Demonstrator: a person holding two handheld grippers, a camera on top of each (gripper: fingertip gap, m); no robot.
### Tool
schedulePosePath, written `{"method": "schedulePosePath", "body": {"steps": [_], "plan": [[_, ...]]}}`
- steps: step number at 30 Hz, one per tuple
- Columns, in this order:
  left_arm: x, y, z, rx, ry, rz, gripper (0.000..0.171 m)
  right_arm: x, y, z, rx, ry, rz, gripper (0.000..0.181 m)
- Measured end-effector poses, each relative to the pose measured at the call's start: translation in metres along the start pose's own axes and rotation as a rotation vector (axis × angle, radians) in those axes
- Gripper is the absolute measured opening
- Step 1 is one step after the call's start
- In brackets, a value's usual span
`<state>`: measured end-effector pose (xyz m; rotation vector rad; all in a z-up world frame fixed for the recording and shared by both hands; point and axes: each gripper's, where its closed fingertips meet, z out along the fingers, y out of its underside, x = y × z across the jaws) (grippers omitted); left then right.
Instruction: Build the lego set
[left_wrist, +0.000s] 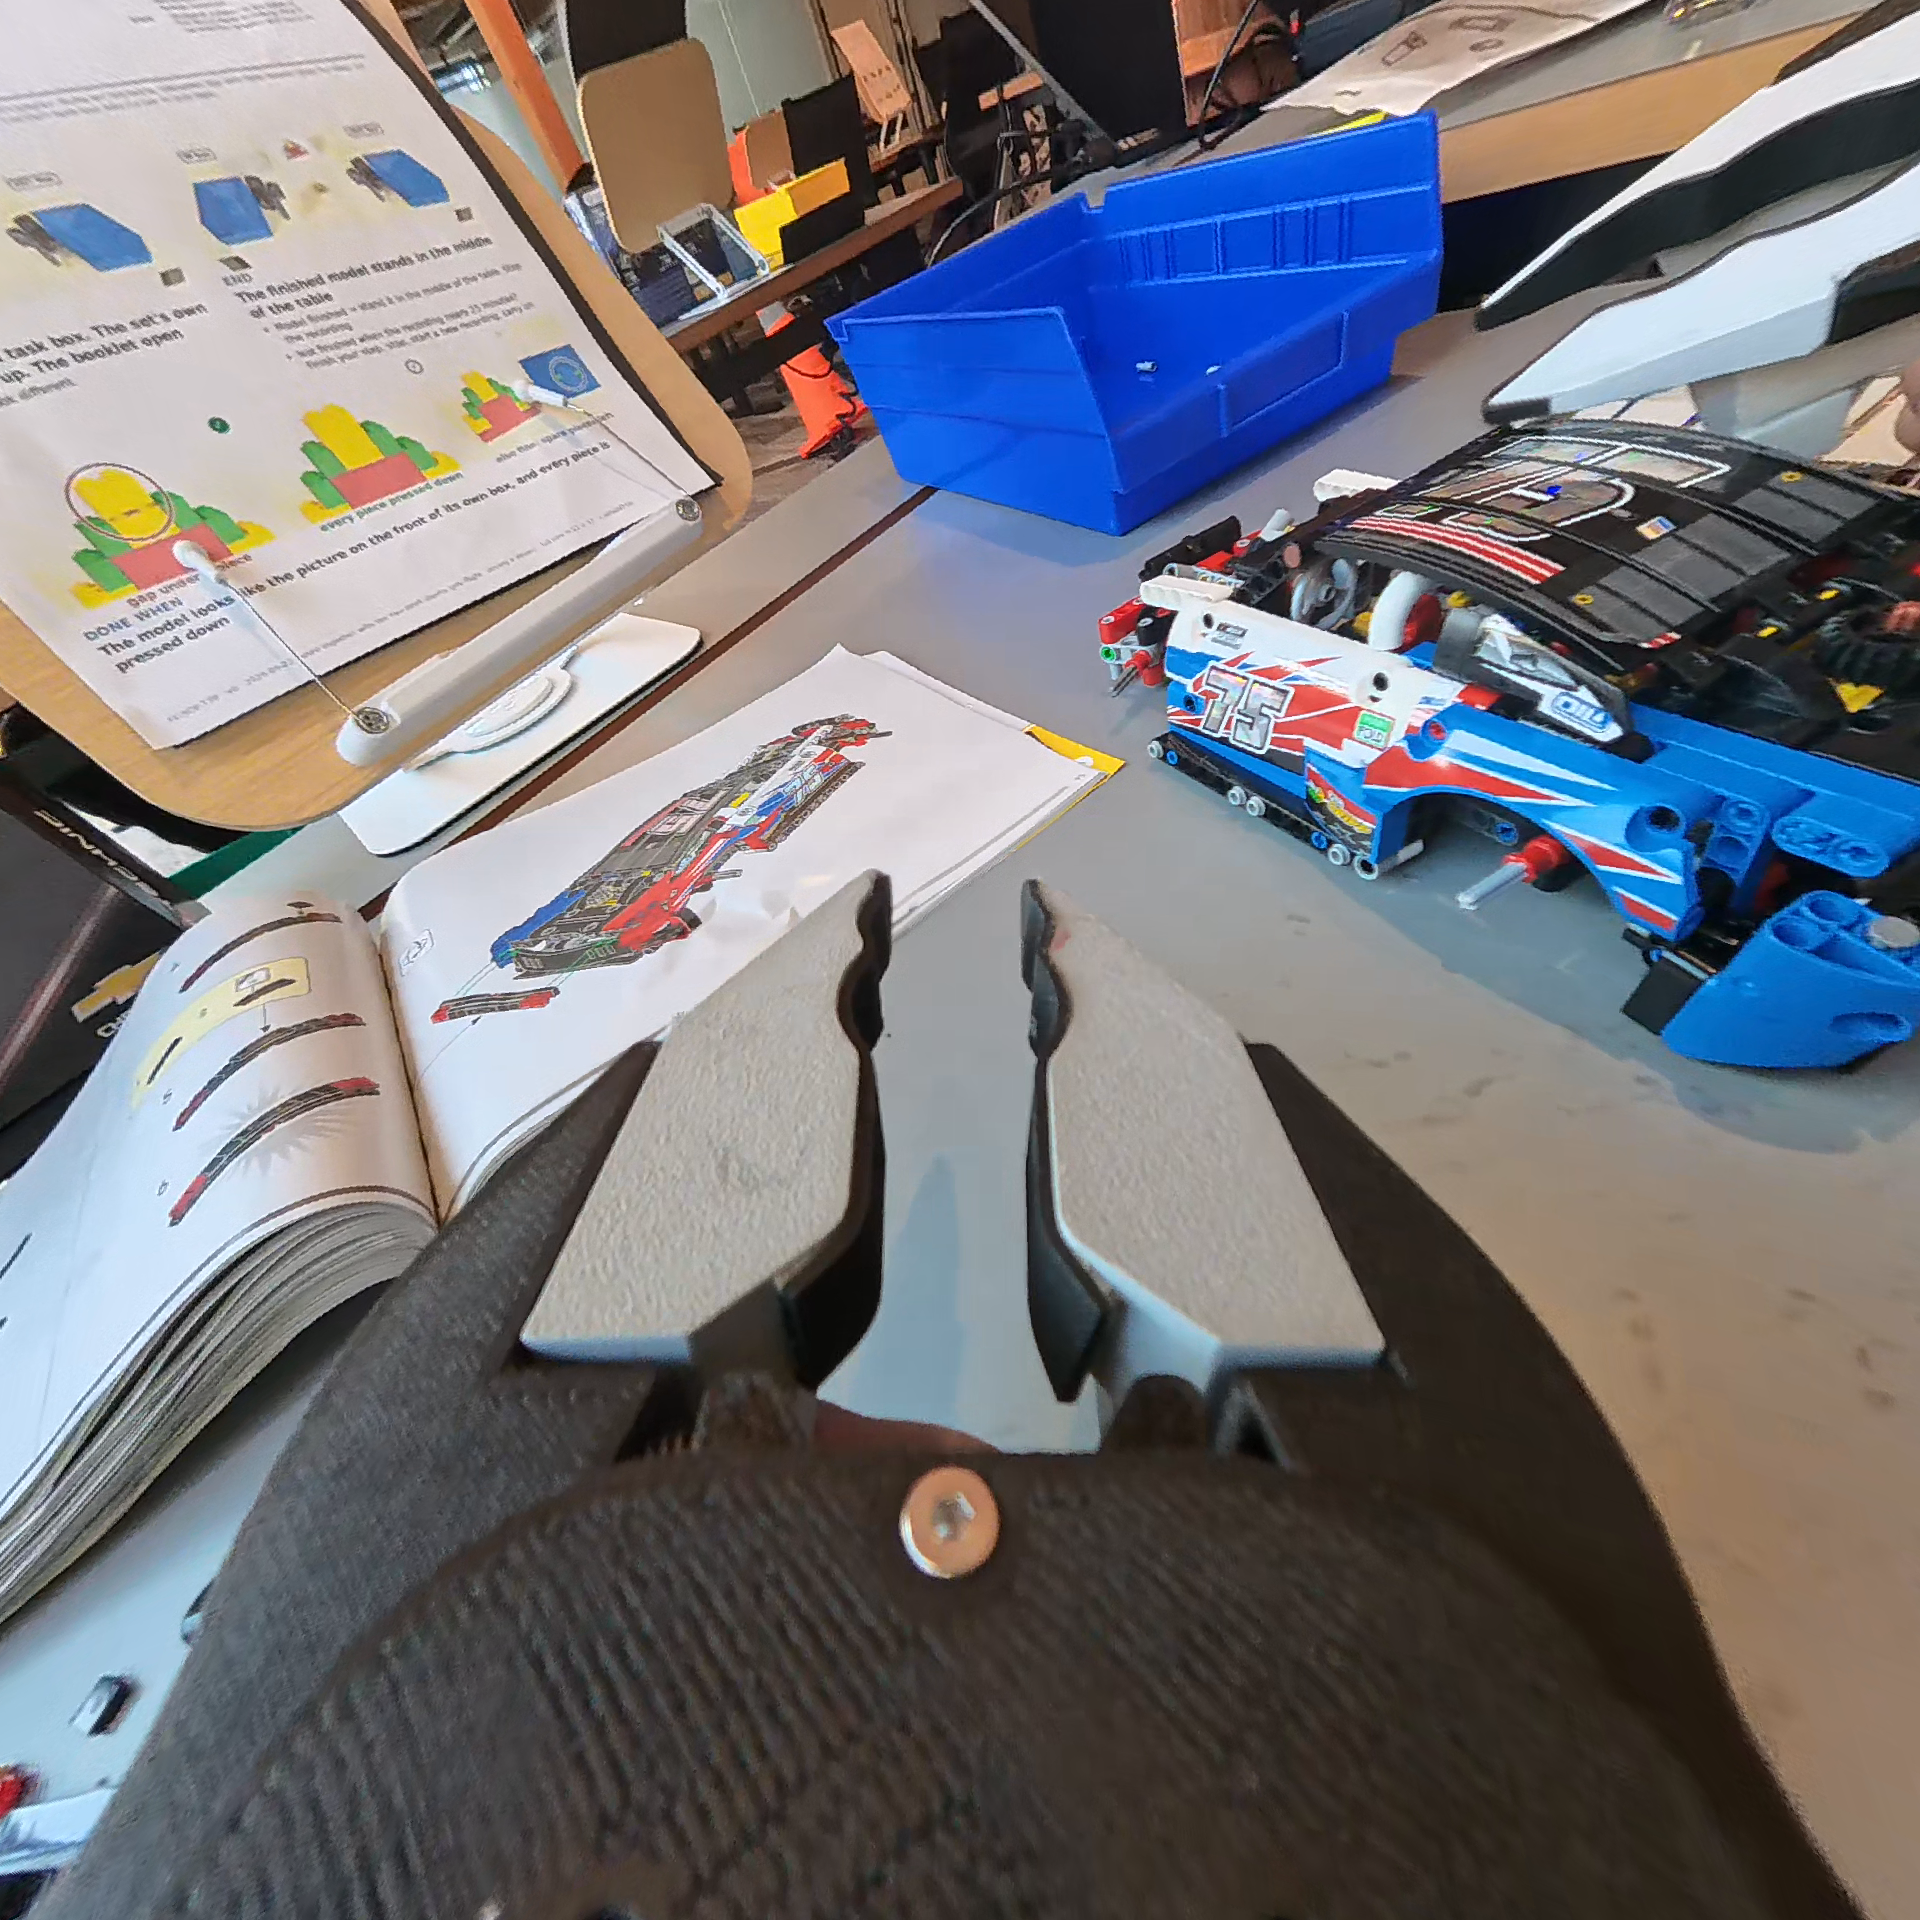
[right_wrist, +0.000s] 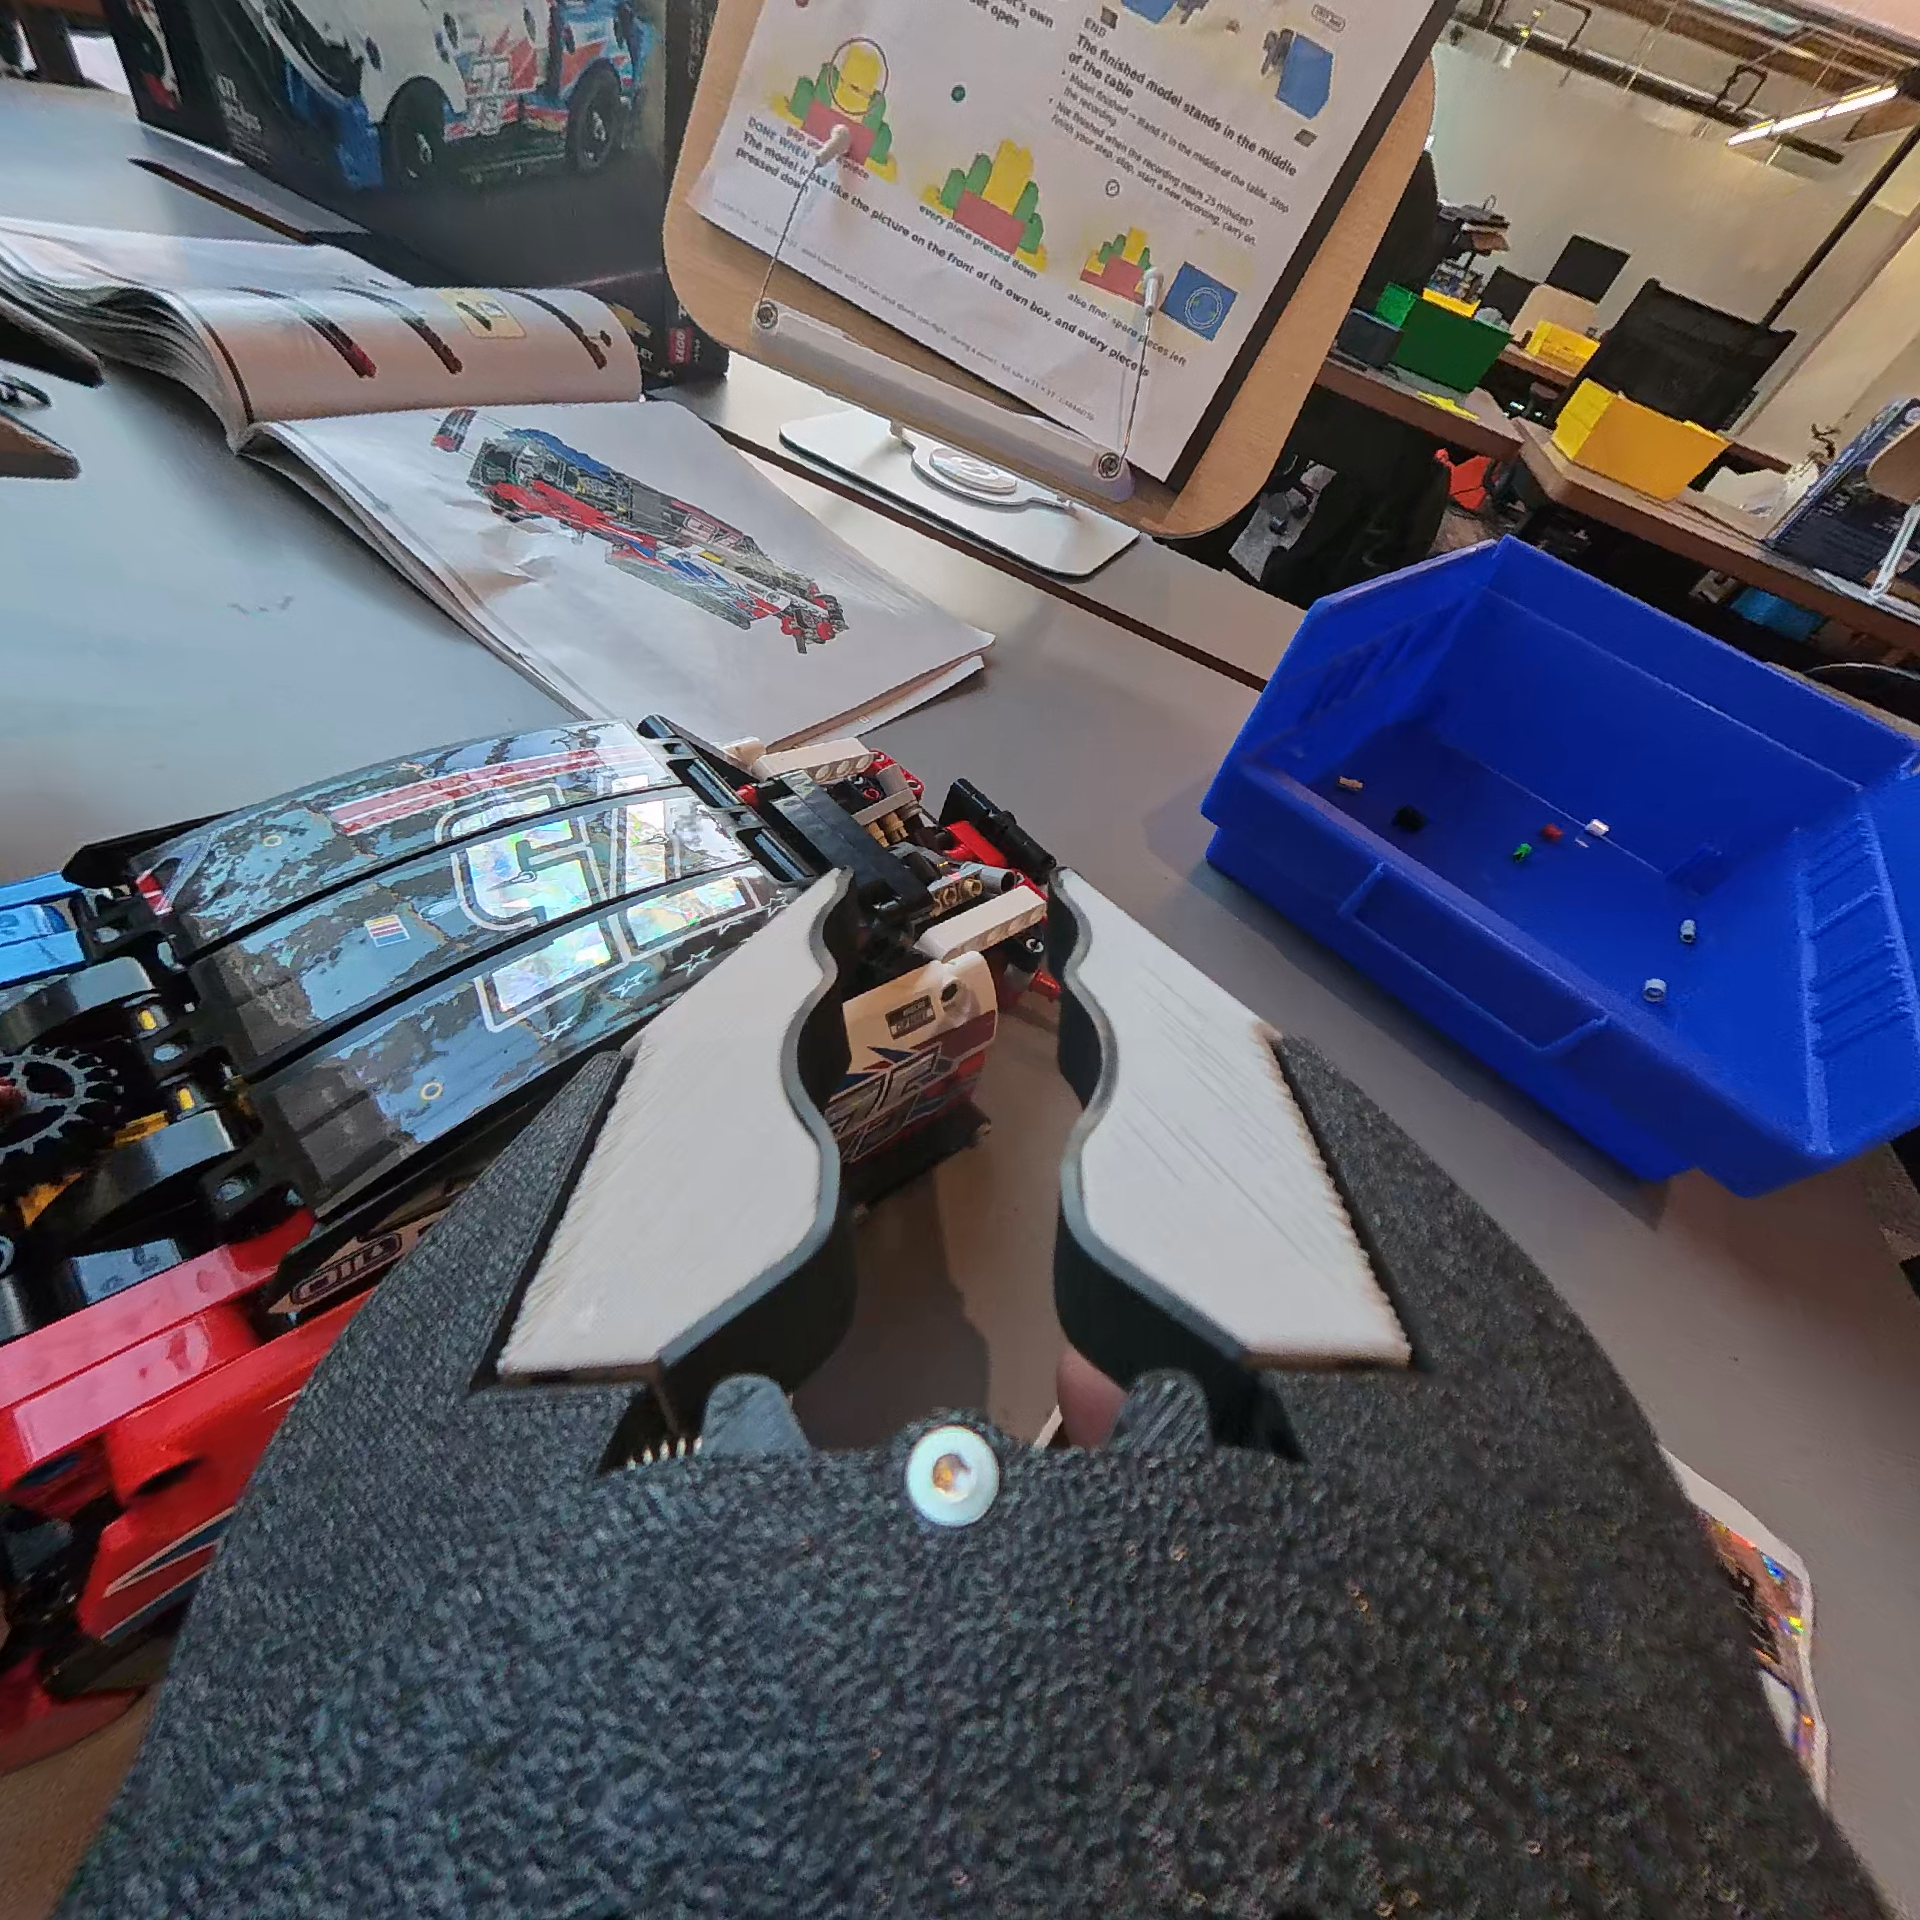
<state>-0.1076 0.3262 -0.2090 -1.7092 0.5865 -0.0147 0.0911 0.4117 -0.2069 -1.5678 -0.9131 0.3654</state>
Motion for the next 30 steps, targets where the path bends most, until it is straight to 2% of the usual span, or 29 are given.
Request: {"method": "schedulePosePath", "body": {"steps": [20,24,30], "plan": [[-0.014,0.004,0.001,-0.013,-0.060,-0.009,0.023,0.004,-0.011,-0.016,0.082,-0.029,0.094,0.036],[-0.019,-0.003,-0.007,0.045,-0.118,0.008,0.022,0.000,-0.005,-0.016,0.055,-0.063,0.127,0.042],[-0.024,-0.006,-0.017,0.080,-0.136,-0.038,0.022,-0.006,-0.006,-0.018,0.060,-0.085,0.129,0.042]]}}
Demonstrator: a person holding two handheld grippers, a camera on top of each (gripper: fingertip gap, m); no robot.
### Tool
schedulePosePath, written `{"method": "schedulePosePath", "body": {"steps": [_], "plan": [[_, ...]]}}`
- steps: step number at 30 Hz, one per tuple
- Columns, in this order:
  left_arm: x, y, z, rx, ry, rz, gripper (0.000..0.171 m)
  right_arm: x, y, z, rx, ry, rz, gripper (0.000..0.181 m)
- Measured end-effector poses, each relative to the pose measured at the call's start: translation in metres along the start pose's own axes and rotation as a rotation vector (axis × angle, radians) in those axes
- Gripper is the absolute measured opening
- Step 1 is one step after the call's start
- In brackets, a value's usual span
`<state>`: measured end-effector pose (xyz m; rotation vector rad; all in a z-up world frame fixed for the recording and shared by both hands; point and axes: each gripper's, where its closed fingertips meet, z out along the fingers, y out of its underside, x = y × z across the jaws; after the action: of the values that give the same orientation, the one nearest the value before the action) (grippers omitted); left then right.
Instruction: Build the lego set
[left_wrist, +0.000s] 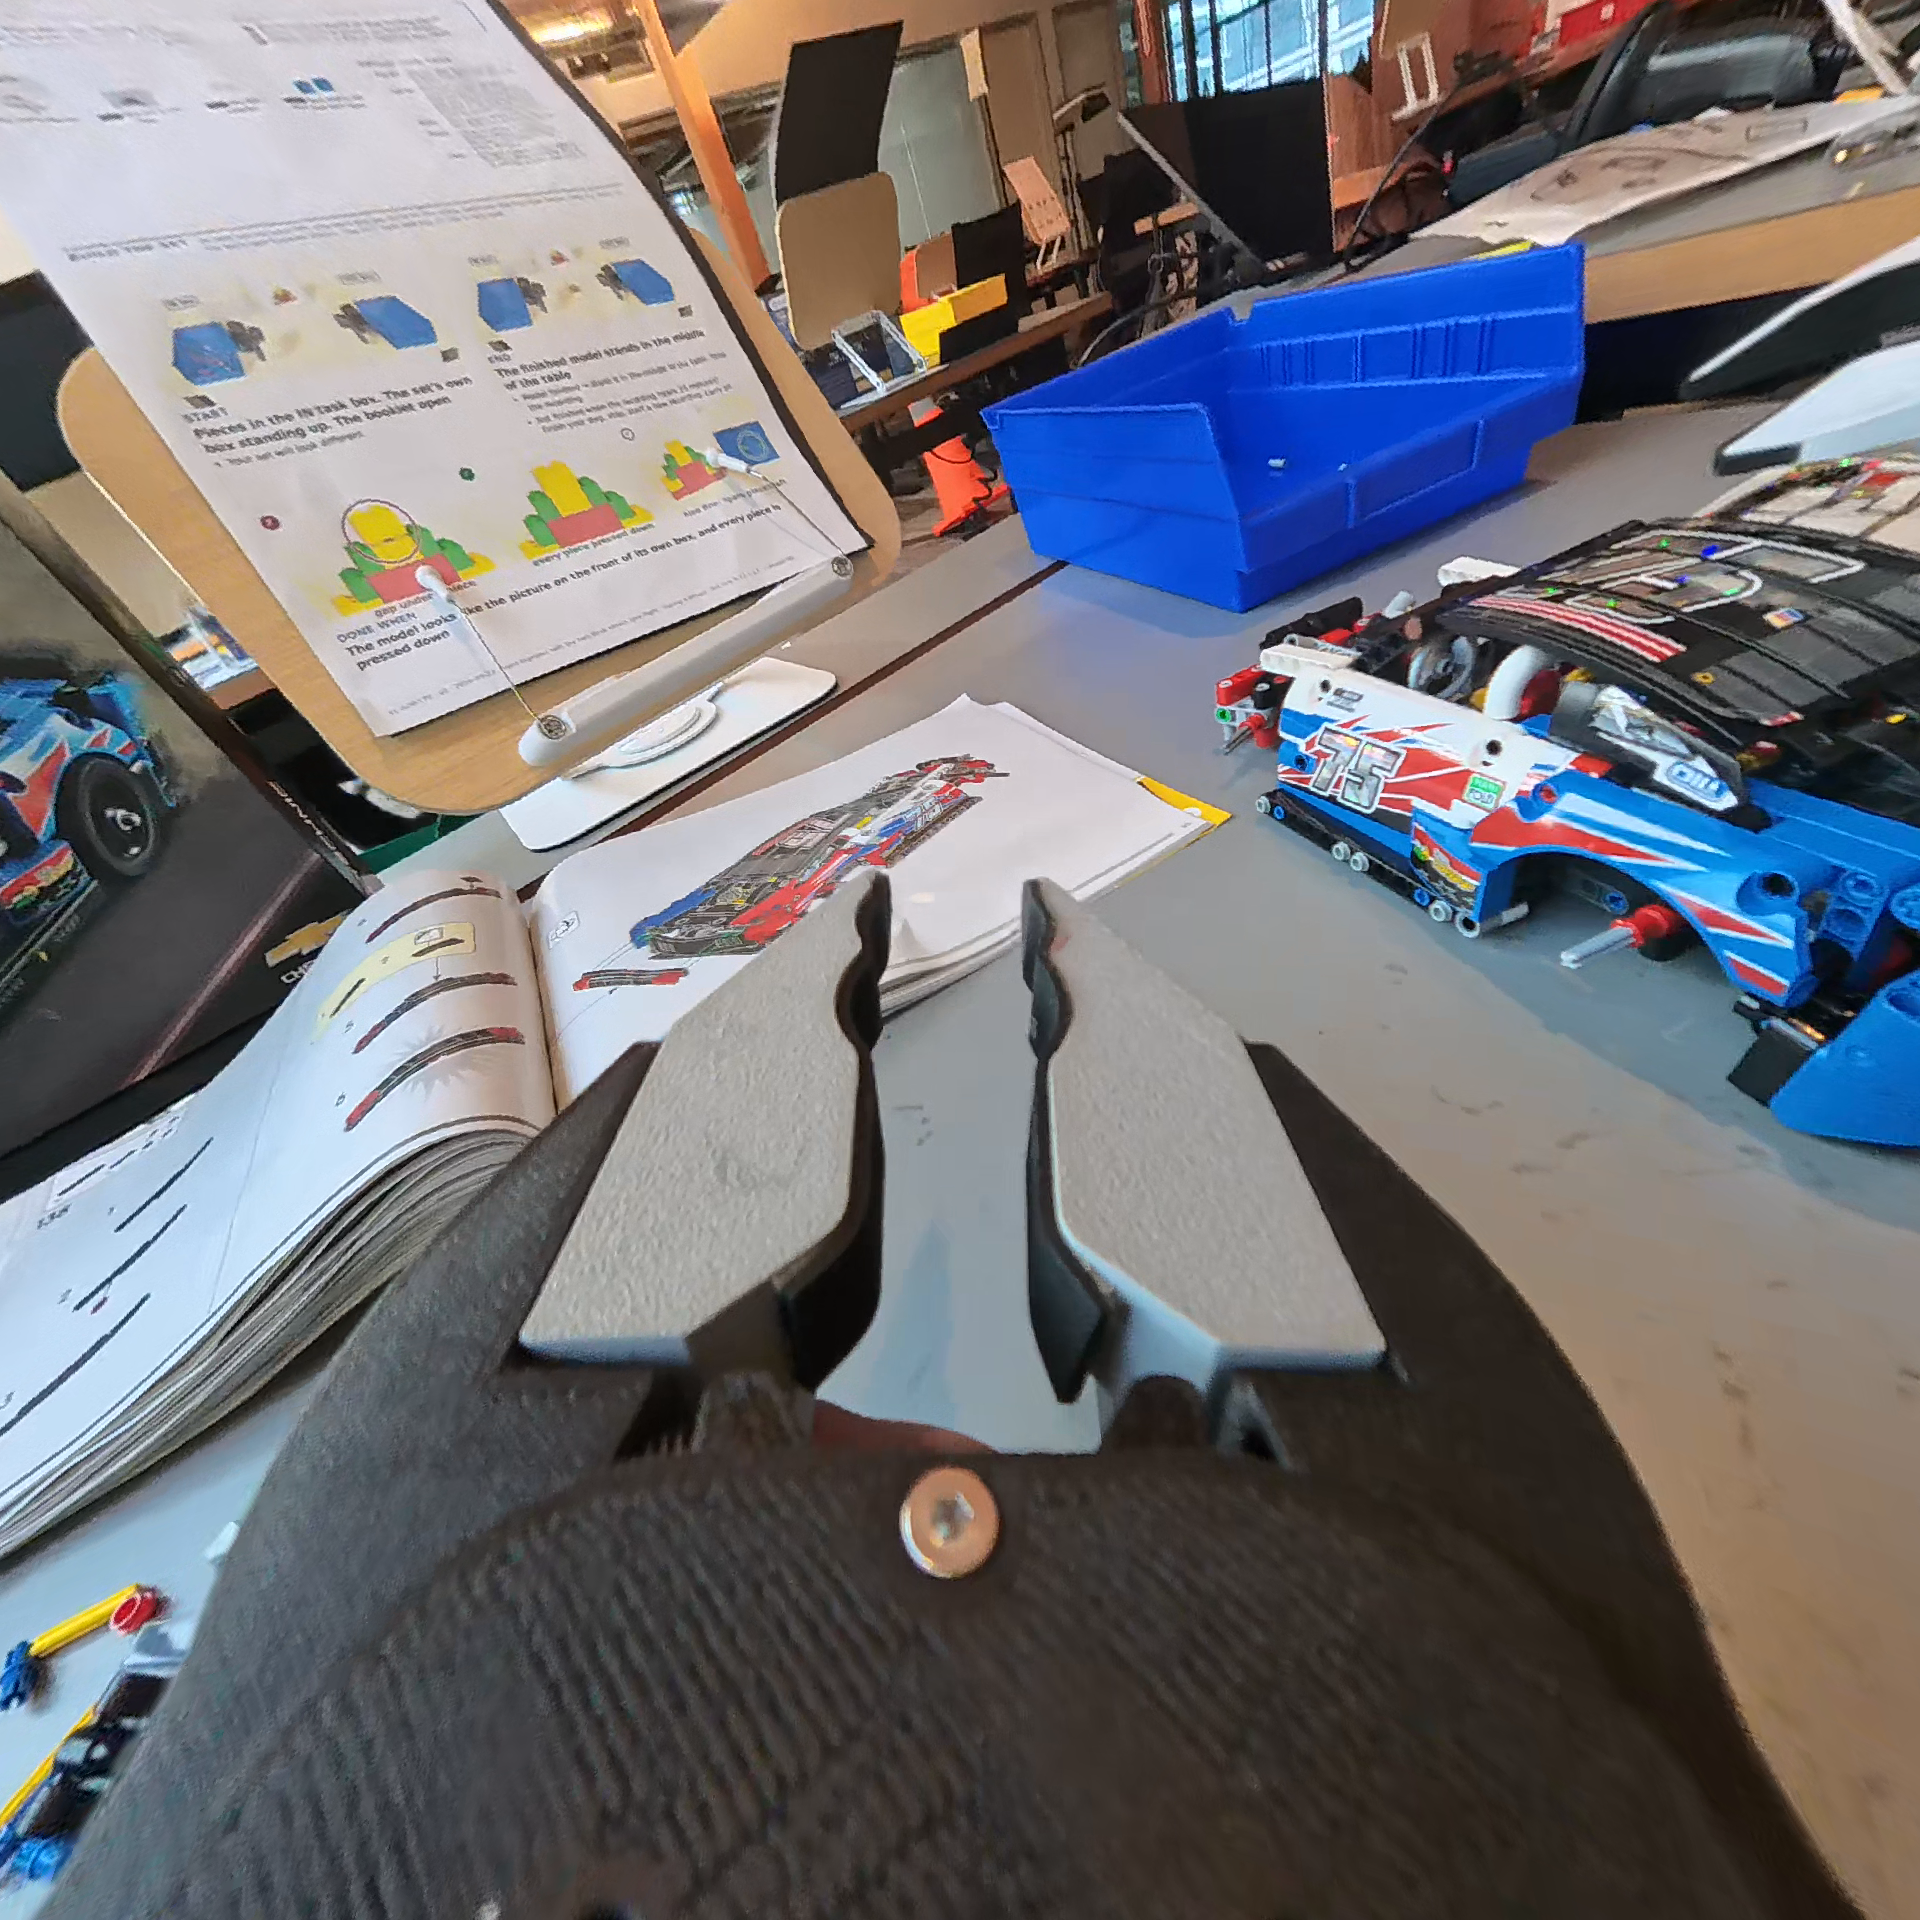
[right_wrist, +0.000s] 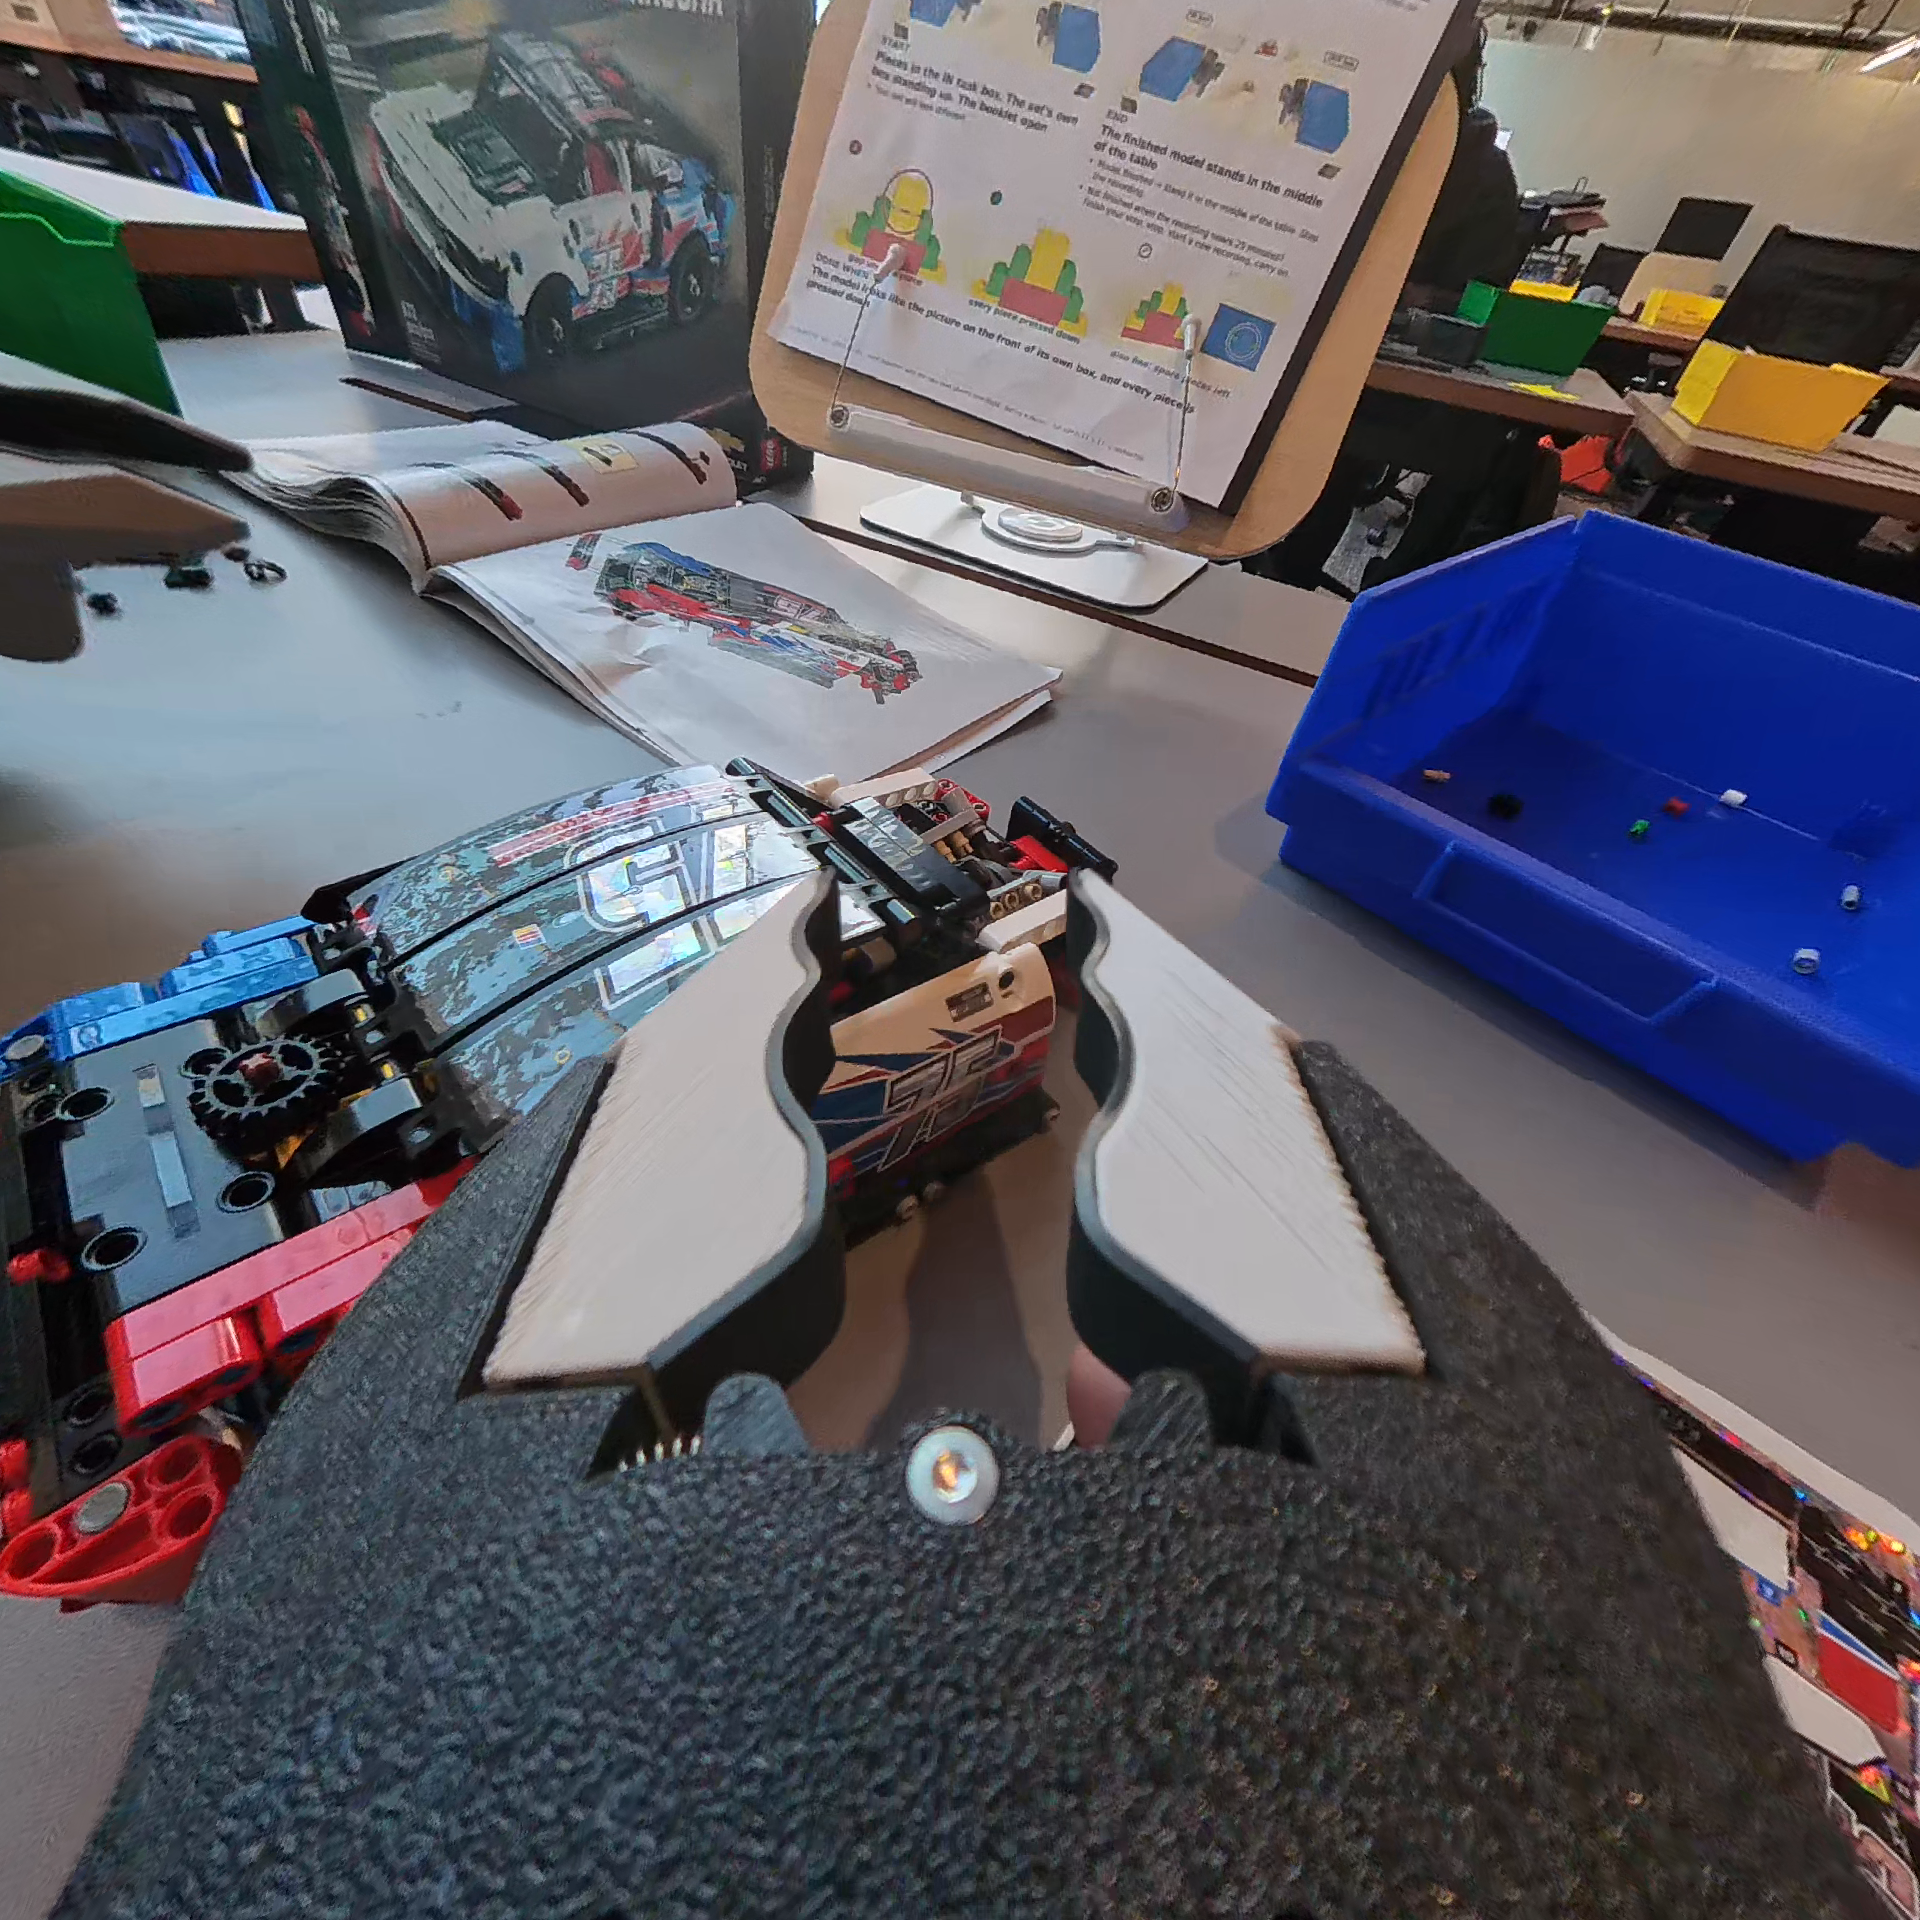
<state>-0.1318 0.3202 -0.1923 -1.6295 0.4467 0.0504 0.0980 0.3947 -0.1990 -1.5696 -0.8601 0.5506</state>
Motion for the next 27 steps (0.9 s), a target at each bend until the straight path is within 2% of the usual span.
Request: {"method": "schedulePosePath", "body": {"steps": [11,18,22,24,27], "plan": [[-0.011,-0.008,-0.016,0.090,0.012,-0.121,0.023,-0.010,0.000,0.004,-0.009,-0.027,-0.010,0.041],[-0.006,-0.006,-0.026,0.084,0.074,-0.156,0.031,-0.028,0.003,0.008,-0.034,-0.086,-0.071,0.038],[0.000,0.003,-0.024,0.004,0.081,-0.122,0.047,-0.030,0.003,0.008,-0.032,-0.082,-0.091,0.036],[-0.003,0.013,-0.017,-0.078,0.050,-0.133,0.051,-0.026,0.001,0.006,-0.019,-0.069,-0.076,0.037],[-0.006,0.030,-0.005,-0.218,0.034,-0.214,0.068,-0.019,0.000,0.005,-0.013,-0.047,-0.050,0.037]]}}
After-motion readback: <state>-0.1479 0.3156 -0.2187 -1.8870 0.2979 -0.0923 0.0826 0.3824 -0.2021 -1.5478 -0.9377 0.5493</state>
